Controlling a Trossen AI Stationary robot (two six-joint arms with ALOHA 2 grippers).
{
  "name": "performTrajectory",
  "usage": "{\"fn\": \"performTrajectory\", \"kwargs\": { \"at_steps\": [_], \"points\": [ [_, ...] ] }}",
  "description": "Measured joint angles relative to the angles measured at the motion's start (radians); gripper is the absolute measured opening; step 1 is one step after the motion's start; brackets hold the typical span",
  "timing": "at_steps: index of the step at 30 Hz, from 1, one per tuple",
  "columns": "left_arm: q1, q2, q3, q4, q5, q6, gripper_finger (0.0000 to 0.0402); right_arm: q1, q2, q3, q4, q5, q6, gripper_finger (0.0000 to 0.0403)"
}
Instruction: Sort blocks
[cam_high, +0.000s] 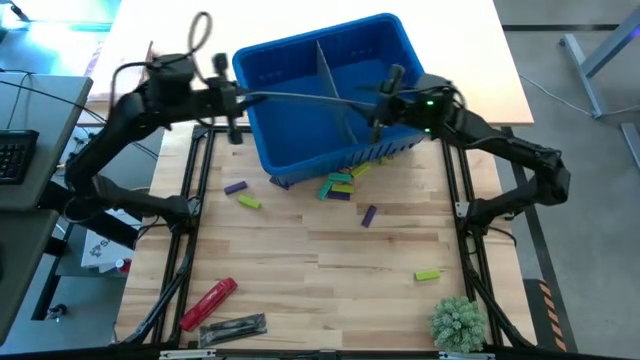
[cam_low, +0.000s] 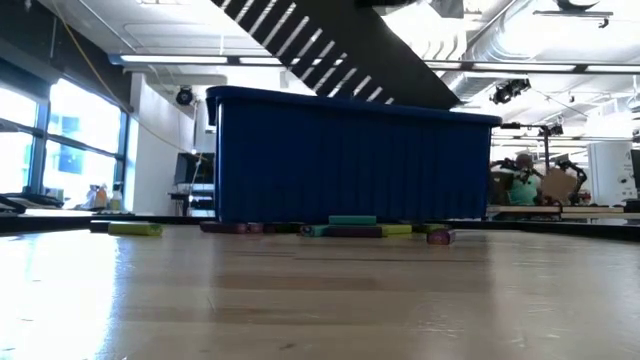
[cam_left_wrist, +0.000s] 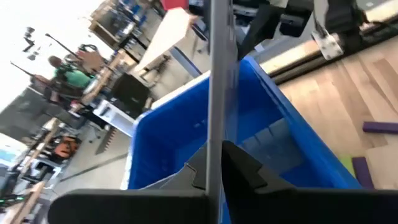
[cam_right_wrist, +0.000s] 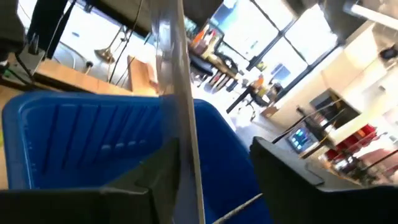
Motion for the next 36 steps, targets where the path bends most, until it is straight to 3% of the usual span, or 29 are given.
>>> {"fn": "performTrajectory", "kwargs": {
  "at_steps": [6, 13, 18, 27, 36],
  "points": [
    [0.004, -0.085, 0.0, -0.001, 0.021, 0.0, 0.0, -0.034, -0.093, 0.0, -0.095, 0.002, -0.02, 0.0214],
    [0.004, -0.167, 0.0, 0.008, 0.035, 0.001, 0.0, -0.138, -0.138, 0.001, -0.353, -0.055, 0.1, 0.0215],
    [0.004, -0.198, 0.002, 0.012, -0.02, 0.0, 0.0, -0.201, -0.178, 0.0, -0.426, -0.187, 0.162, 0.0215],
    [0.004, -0.211, 0.002, 0.016, -0.078, -0.006, 0.0, -0.259, -0.28, -0.015, -0.587, -0.191, 0.223, 0.0215],
    [0.004, -0.218, 0.002, 0.011, -0.067, -0.006, 0.0, -0.291, -0.274, -0.159, -0.305, -0.01, 0.173, 0.0216]
  ]
}}
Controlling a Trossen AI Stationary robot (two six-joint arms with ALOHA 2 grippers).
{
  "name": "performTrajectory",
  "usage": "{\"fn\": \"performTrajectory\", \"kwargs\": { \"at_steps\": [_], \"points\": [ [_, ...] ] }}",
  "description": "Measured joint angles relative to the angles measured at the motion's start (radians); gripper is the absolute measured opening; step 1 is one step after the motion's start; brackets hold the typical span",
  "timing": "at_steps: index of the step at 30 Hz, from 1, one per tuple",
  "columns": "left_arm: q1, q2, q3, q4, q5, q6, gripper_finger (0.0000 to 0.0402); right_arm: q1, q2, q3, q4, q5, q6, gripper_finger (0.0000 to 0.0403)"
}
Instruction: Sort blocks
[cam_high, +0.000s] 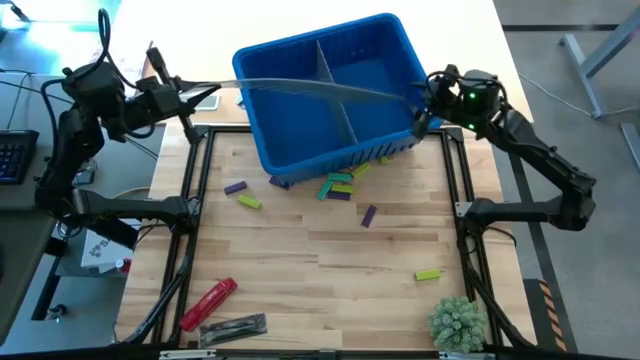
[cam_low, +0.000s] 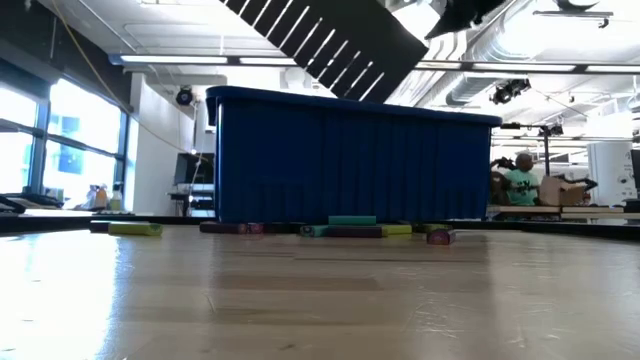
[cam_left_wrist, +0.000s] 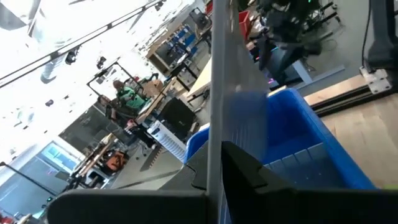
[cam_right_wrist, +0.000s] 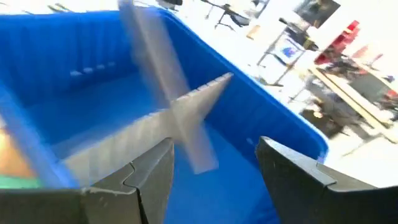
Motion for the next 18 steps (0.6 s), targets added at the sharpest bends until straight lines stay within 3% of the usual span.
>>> {"fn": "performTrajectory", "kwargs": {
  "at_steps": [5, 7, 13, 18],
  "points": [
    [0.0, -0.018, 0.0, -0.005, -0.002, -0.008, 0.0, -0.052, 0.021, -0.044, 0.013, -0.181, 0.024, 0.0216],
    [0.0, -0.026, 0.0, -0.004, -0.004, -0.008, 0.0, -0.06, 0.034, -0.046, 0.001, -0.195, 0.029, 0.0216],
    [0.0, -0.038, 0.0, -0.004, -0.007, -0.008, 0.0, -0.081, 0.088, -0.047, -0.074, -0.039, 0.027, 0.0216],
    [0.0, -0.034, 0.0, 0.004, -0.006, -0.01, 0.0, -0.077, 0.197, -0.048, -0.158, 0.004, 0.034, 0.0215]
  ]
}}
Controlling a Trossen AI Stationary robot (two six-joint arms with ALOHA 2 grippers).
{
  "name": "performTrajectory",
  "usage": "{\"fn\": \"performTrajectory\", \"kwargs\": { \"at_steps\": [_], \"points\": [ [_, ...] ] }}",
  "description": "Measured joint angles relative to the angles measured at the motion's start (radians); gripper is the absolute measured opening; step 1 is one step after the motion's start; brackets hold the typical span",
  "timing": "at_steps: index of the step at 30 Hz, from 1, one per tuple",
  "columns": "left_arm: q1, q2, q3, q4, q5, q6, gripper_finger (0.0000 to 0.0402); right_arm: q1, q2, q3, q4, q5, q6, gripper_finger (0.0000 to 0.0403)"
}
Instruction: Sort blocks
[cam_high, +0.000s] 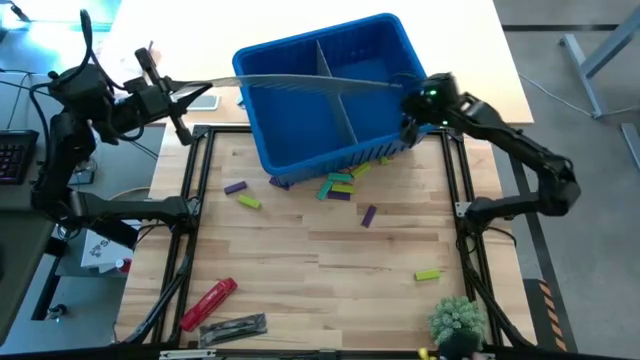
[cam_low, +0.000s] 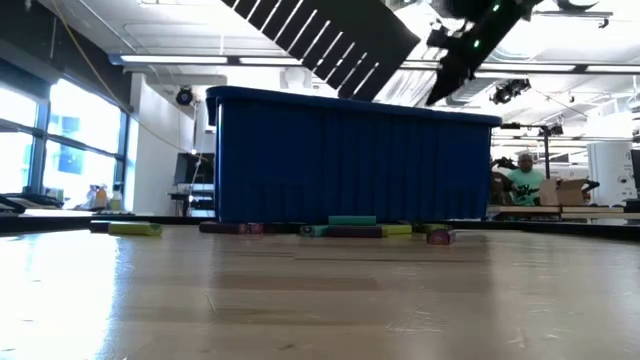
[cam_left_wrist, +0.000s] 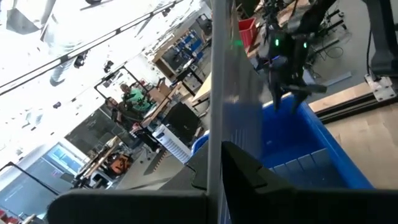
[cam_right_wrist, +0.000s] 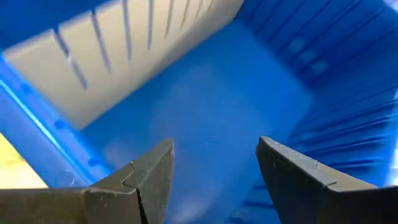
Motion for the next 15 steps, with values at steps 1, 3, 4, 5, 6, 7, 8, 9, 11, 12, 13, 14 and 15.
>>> {"fn": "performTrajectory", "kwargs": {
  "at_steps": [1, 3, 4, 5, 6, 7, 8, 9, 11, 12, 13, 14, 15],
  "points": [
    [0.0, 0.002, 0.0, 0.004, -0.001, 0.0, 0.0, 0.008, 0.025, 0.0, -0.017, 0.007, 0.002, 0.0216],
    [0.0, 0.005, 0.0, 0.009, -0.009, -0.001, 0.0, 0.029, 0.067, 0.0, -0.046, 0.011, 0.024, 0.0215],
    [0.0, 0.008, 0.0, 0.014, -0.013, -0.004, 0.0, 0.043, 0.081, 0.002, -0.047, 0.01, 0.042, 0.0215],
    [0.0, 0.011, 0.0, 0.023, -0.018, -0.007, 0.0, 0.059, 0.09, 0.004, -0.049, 0.006, 0.058, 0.0215],
    [0.0, 0.015, 0.0, 0.032, -0.023, -0.008, 0.0, 0.074, 0.098, 0.008, -0.048, -0.008, 0.073, 0.0215],
    [0.0, 0.019, 0.0, 0.037, -0.028, -0.008, 0.0, 0.089, 0.105, 0.01, -0.046, -0.04, 0.091, 0.0215],
    [0.0, 0.022, 0.0, 0.039, -0.032, -0.008, 0.0, 0.105, 0.114, 0.016, -0.047, -0.076, 0.11, 0.0215],
    [0.0, 0.026, 0.0, 0.042, -0.034, -0.007, 0.0, 0.121, 0.122, 0.022, -0.052, -0.114, 0.13, 0.0215],
    [0.0, 0.037, 0.0, 0.055, -0.034, -0.006, 0.0, 0.154, 0.136, 0.039, -0.079, -0.187, 0.156, 0.0215],
    [0.0, 0.044, 0.0, 0.059, -0.034, -0.002, 0.0, 0.165, 0.14, 0.048, -0.085, -0.211, 0.159, 0.0215],
    [0.001, 0.051, 0.0, 0.061, -0.034, 0.0, 0.0, 0.176, 0.143, 0.057, -0.088, -0.25, 0.163, 0.0215],
    [0.0, 0.057, 0.0, 0.06, -0.034, 0.0, 0.0, 0.187, 0.143, 0.066, -0.091, -0.267, 0.164, 0.0215],
    [0.0, 0.064, 0.0, 0.06, -0.033, 0.0, 0.0, 0.197, 0.143, 0.074, -0.092, -0.282, 0.164, 0.0215]
  ]
}}
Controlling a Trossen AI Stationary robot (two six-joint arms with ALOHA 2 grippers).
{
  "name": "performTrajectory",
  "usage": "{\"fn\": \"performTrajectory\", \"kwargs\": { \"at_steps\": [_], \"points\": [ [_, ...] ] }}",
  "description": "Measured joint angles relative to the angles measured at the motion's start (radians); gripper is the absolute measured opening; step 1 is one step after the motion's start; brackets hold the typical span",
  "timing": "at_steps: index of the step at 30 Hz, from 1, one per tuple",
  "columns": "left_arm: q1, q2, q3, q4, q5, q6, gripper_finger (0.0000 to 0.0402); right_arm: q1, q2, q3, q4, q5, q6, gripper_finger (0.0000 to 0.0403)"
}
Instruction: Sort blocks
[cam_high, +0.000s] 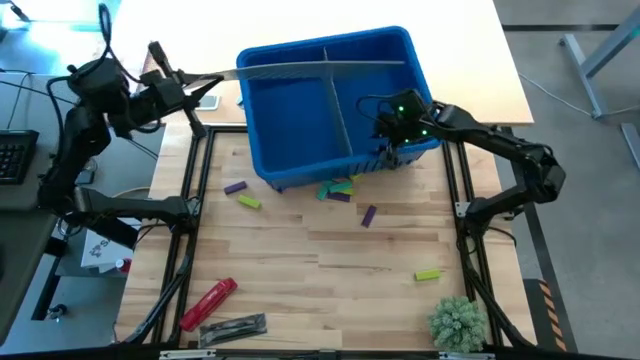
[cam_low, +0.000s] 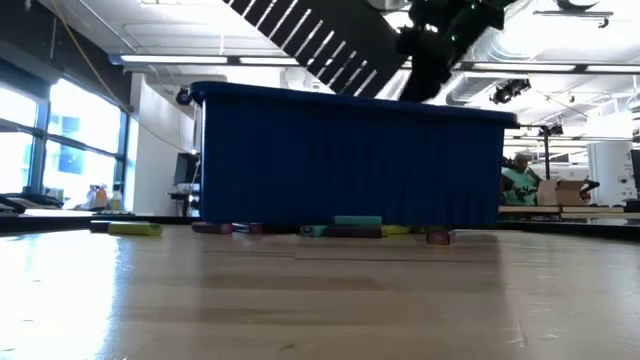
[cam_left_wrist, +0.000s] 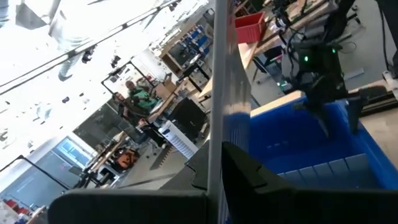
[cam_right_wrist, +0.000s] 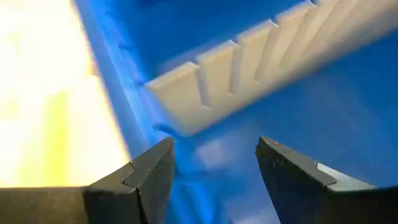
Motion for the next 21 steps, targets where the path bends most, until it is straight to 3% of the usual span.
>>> {"fn": "performTrajectory", "kwargs": {
  "at_steps": [5, 13, 21],
  "points": [
    [0.0, 0.036, 0.0, -0.001, 0.003, 0.0, 0.0, 0.02, -0.006, 0.071, -0.035, 0.051, -0.018, 0.0215],
    [0.0, 0.068, 0.0, 0.02, 0.001, -0.008, 0.0, -0.003, -0.048, 0.229, -0.267, 0.375, -0.051, 0.0215],
    [0.0, 0.053, 0.0, 0.022, -0.018, 0.0, 0.0, -0.062, -0.143, 0.262, -0.532, 0.706, 0.144, 0.0215]
  ]
}}
